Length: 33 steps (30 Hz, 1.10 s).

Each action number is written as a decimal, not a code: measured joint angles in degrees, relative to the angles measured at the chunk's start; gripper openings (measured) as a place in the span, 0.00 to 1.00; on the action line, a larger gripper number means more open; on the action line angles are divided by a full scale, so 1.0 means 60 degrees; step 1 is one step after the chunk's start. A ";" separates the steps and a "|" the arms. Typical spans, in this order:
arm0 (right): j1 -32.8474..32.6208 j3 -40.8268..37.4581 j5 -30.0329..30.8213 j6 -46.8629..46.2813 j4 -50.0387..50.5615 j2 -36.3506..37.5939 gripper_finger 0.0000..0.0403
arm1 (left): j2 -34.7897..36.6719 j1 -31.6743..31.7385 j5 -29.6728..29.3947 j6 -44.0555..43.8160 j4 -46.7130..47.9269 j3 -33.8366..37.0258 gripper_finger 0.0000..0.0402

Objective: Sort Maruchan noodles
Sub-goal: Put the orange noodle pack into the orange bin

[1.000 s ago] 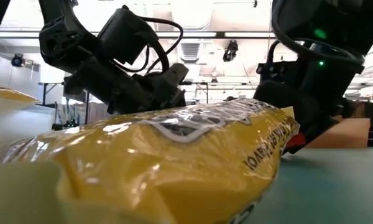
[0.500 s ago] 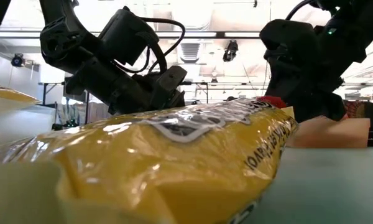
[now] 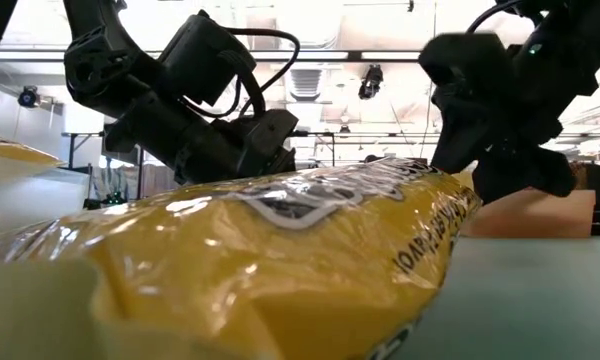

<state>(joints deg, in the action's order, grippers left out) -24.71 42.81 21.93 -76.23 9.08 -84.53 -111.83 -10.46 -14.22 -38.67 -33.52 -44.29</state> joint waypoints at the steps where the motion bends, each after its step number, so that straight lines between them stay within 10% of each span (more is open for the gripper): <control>1: 0.0003 0.0000 -0.0165 -0.0144 -0.0148 0.0017 0.48 | 0.0000 0.0000 -0.0007 0.0092 -0.0003 0.0000 0.51; 18: -0.0036 -0.0058 0.0065 -0.2796 0.0305 0.0282 0.48 | -0.0007 0.0004 -0.0757 0.0604 0.0043 0.0009 0.51; 33: -0.0131 -0.0075 -0.0387 -0.1463 -0.2710 -0.1126 0.48 | -0.0007 -0.0088 -0.0761 0.0610 0.0197 0.0022 0.51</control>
<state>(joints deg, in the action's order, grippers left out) -25.50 42.36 19.61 -85.01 -7.19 -91.28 -111.87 -10.99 -18.79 -35.01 -32.34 -44.16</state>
